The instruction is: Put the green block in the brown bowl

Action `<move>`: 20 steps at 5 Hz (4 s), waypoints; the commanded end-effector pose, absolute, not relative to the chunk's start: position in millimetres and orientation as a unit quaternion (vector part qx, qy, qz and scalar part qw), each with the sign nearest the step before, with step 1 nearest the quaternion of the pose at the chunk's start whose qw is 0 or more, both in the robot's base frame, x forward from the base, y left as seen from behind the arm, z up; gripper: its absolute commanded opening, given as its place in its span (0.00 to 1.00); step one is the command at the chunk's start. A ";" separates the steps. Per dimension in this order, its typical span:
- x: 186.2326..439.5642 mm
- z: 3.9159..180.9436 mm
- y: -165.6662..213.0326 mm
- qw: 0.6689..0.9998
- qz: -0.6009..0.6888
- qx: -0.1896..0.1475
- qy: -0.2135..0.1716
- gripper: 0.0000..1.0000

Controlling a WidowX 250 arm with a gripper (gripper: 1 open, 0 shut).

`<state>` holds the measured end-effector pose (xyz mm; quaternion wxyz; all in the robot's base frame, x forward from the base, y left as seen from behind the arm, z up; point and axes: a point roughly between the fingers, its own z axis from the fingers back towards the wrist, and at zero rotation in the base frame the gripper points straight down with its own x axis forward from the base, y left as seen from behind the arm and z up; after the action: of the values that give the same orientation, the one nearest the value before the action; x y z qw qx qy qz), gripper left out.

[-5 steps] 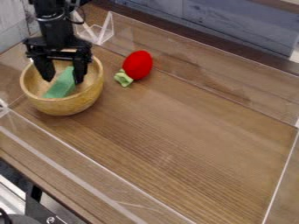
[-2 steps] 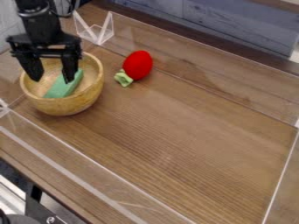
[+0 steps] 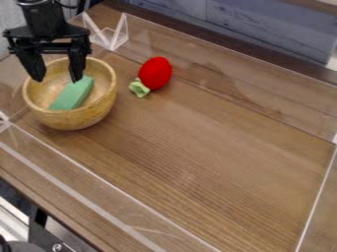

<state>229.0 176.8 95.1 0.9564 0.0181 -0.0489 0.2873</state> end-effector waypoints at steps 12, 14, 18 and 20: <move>284.6 95.4 -20.5 0.995 0.047 0.017 -0.084 1.00; 295.2 89.9 10.6 0.994 0.050 0.018 -0.095 1.00; 302.2 112.6 -24.1 0.994 0.013 0.016 -0.110 1.00; 296.7 122.3 -13.2 0.993 -0.017 0.012 -0.116 1.00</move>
<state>293.1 -15.0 106.5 0.9959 0.0122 -0.0875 -0.0172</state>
